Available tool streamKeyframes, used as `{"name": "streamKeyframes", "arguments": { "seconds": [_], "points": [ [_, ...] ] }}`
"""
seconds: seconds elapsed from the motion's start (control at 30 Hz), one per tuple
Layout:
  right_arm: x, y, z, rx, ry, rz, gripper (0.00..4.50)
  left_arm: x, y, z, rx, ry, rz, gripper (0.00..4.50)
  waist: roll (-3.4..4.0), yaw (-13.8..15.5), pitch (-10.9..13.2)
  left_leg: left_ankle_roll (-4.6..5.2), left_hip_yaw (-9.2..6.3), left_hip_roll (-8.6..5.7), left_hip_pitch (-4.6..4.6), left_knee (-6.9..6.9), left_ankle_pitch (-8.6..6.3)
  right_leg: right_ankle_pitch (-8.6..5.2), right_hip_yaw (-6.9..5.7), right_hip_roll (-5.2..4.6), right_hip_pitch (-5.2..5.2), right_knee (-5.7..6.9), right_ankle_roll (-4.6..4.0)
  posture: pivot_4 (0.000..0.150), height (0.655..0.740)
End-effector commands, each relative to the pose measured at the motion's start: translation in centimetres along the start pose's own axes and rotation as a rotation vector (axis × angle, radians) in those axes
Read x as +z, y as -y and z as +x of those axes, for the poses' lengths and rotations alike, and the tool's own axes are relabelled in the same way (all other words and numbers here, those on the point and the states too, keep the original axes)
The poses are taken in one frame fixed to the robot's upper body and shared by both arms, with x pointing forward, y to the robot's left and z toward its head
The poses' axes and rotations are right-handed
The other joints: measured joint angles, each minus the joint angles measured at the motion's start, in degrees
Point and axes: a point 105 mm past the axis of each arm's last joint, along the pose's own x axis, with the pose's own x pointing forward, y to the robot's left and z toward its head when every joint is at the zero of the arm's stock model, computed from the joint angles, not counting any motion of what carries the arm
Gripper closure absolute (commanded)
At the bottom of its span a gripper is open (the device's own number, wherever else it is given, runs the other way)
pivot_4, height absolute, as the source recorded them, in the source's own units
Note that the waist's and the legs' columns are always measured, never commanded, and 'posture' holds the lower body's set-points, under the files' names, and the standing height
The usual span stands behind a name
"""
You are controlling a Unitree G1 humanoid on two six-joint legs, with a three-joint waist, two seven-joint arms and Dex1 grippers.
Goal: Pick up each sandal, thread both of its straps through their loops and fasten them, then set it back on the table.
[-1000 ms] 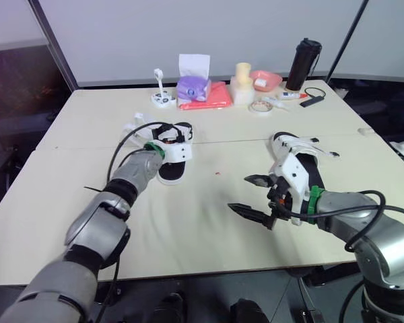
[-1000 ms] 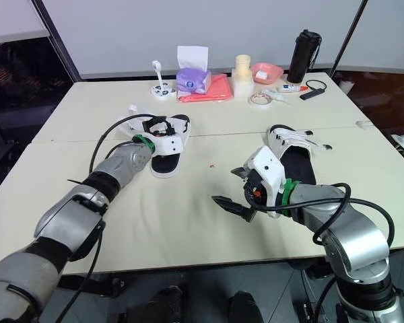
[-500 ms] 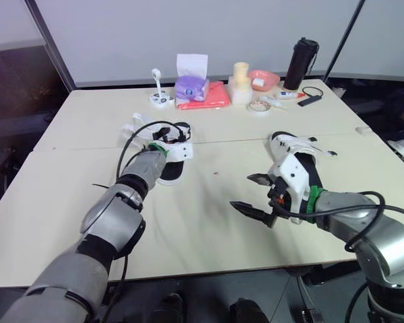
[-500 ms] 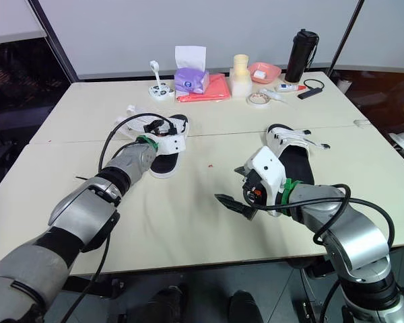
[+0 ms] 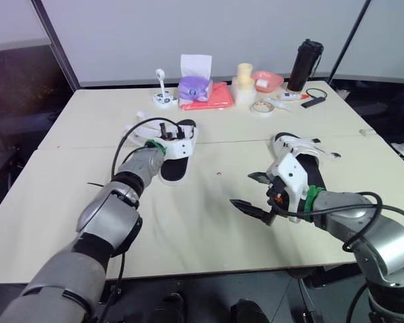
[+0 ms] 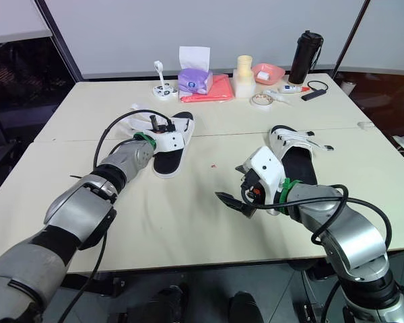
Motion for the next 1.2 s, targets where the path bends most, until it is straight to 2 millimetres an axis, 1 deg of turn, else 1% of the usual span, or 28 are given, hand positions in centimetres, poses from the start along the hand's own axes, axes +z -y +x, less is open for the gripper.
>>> {"name": "streamKeyframes", "arguments": {
  "seconds": [0.03,0.13,0.2,0.27,0.4,0.5,0.57,0.7,0.93,1.1,1.2],
  "points": [
    [0.6,0.5,-0.5,-0.024,0.024,-0.035,0.00,4.5,-1.9,-0.6,0.064,0.301,0.009,4.46,-0.01,0.11,0.00,0.00,0.00,0.00,0.00,0.00,0.00,0.00,0.00,0.00,0.00,0.00,0.00,0.150,0.7344],
    [0.7,1.3,-1.0,-0.044,0.022,-0.051,0.00,6.9,-1.0,-2.7,-0.022,0.553,0.037,4.46,-0.02,0.15,0.02,0.00,0.01,0.01,-0.04,0.00,0.00,0.01,0.02,0.00,-0.06,0.00,-0.01,0.150,0.7344],
    [1.0,2.6,-1.6,-0.084,0.030,-0.054,0.00,7.4,-0.6,-3.9,-0.058,0.654,0.072,4.46,-0.02,0.13,0.02,0.00,0.03,0.01,-0.05,0.00,0.00,0.01,0.02,0.00,-0.07,-0.01,-0.01,0.150,0.7344],
    [1.4,3.6,-2.2,-0.117,0.039,-0.059,0.00,7.8,-0.7,-4.8,-0.082,0.729,0.087,4.46,-0.02,0.01,0.02,0.00,0.04,0.01,-0.05,0.00,0.00,0.02,0.03,0.00,-0.08,0.00,-0.02,0.150,0.7344],
    [1.8,4.7,-3.1,-0.148,0.040,-0.085,0.00,8.8,-0.6,-6.4,-0.140,0.856,0.139,4.46,-0.02,-0.44,0.02,0.00,0.04,0.02,-0.04,-0.03,0.00,0.01,0.03,0.01,-0.09,0.01,-0.02,0.150,0.7344],
    [2.1,5.1,-3.5,-0.160,0.043,-0.104,0.00,9.3,-0.6,-7.5,-0.180,0.937,0.119,4.46,-0.02,-0.48,0.02,0.02,0.06,0.02,-0.04,-0.03,-0.01,0.01,0.03,0.01,-0.09,0.01,-0.01,0.150,0.7344],
    [2.1,5.1,-3.5,-0.164,0.043,-0.114,0.00,9.7,-0.4,-8.2,-0.202,0.993,0.070,4.46,-0.02,-0.50,0.02,0.02,0.06,0.01,-0.04,-0.02,-0.01,0.01,0.03,0.01,-0.08,0.01,-0.01,0.150,0.7344],
    [2.0,4.8,-3.5,-0.161,0.044,-0.120,0.00,9.5,0.3,-9.1,-0.271,1.035,0.008,4.46,-0.01,-0.57,0.01,0.04,0.04,0.02,-0.05,0.05,-0.02,0.01,0.03,0.00,-0.06,0.01,-0.01,0.150,0.7344],
    [1.9,4.2,-3.2,-0.150,0.043,-0.121,0.00,8.7,2.9,-10.4,-0.428,1.065,-0.010,4.46,0.01,-0.83,0.00,0.07,0.03,0.04,-0.04,0.11,-0.03,0.01,0.03,0.01,-0.06,0.09,-0.01,0.150,0.7344],
    [1.7,4.0,-3.1,-0.144,0.037,-0.120,0.00,8.8,3.9,-11.3,-0.451,1.110,-0.005,4.46,0.00,-0.54,0.00,0.23,0.01,0.05,-0.05,0.48,-0.13,0.01,0.03,0.01,0.10,0.14,-0.01,0.150,0.7344],
    [1.7,3.9,-3.0,-0.143,0.035,-0.119,0.00,9.1,4.1,-11.6,-0.442,1.134,-0.024,4.46,0.01,-0.53,0.00,0.24,0.00,0.05,-0.05,0.57,-0.14,0.01,0.02,0.01,0.13,0.15,0.00,0.150,0.7344]
  ]
}}
